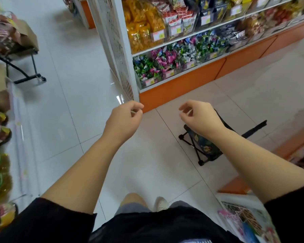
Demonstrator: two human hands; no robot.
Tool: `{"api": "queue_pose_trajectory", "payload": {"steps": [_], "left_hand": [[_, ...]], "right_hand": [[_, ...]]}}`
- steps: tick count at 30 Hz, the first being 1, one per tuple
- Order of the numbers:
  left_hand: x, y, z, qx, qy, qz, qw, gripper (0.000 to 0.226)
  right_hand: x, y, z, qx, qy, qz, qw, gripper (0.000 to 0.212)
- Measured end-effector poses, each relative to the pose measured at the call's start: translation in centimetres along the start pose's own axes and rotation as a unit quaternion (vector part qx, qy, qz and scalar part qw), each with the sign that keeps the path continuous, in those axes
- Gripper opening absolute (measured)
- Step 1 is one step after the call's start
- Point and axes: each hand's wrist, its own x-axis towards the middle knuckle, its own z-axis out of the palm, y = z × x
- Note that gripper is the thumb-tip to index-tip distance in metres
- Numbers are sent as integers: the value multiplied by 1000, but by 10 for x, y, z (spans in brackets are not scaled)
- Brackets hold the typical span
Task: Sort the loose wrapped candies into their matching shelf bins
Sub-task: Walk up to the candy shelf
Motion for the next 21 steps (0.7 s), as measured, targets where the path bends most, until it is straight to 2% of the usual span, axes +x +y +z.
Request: {"api": "queue_pose_trajectory", "payload": {"steps": [5, 13, 21], "left_hand": [[90, 0, 5, 9, -29, 15, 999, 21], [250, 21, 21, 40, -136, 76, 987, 21], [358, 82, 85, 52, -240, 142, 959, 21]], "right_hand": [[73, 16, -5, 2, 19, 33, 999, 19], [187, 37, -18, 10, 72, 131, 989, 19], [232, 95, -46, 43, 104, 255, 960, 15]]}}
